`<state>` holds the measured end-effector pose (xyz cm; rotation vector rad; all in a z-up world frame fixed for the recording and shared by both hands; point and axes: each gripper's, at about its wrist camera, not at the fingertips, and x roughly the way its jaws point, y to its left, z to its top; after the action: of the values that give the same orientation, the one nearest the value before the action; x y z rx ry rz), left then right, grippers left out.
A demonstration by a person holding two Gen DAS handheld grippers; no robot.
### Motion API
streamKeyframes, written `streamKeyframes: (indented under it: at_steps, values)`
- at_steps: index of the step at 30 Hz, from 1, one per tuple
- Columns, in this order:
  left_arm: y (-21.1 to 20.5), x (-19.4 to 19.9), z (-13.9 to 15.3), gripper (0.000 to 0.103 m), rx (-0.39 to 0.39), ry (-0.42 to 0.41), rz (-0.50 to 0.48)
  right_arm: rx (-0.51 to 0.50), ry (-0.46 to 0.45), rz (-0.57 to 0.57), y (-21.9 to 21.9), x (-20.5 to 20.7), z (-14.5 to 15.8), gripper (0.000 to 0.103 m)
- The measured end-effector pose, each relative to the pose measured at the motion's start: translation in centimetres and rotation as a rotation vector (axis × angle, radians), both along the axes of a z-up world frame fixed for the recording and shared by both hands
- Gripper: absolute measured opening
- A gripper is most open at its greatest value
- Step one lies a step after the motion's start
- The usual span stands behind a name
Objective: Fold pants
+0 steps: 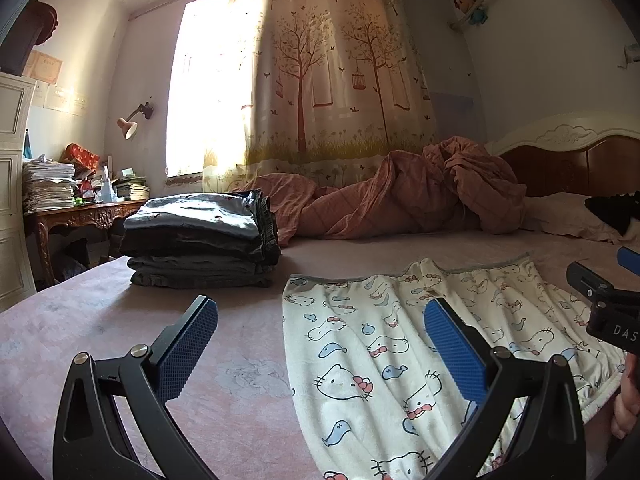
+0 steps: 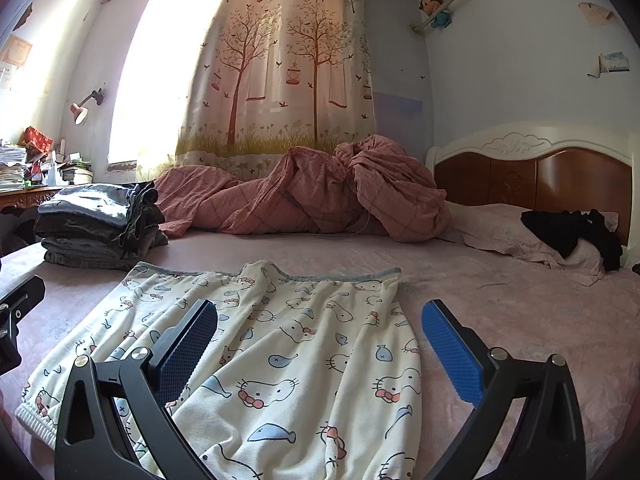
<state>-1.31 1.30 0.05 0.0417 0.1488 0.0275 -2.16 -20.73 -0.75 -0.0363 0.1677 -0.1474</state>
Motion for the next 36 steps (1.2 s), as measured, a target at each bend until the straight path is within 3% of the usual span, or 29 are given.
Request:
streamKeyframes:
  at_steps: [10, 36]
  values:
    - [-0.7, -0.5, -0.1, 0.103, 0.044, -0.024, 0.015, 0.018, -0.021, 0.006, -0.4, -0.5, 0.3, 0.102]
    - [-0.9, -0.1, -0.4, 0.103, 0.033, -0.006, 0.021, 0.045, -0.034, 0.017, -0.6, -1.3, 0.5, 0.102]
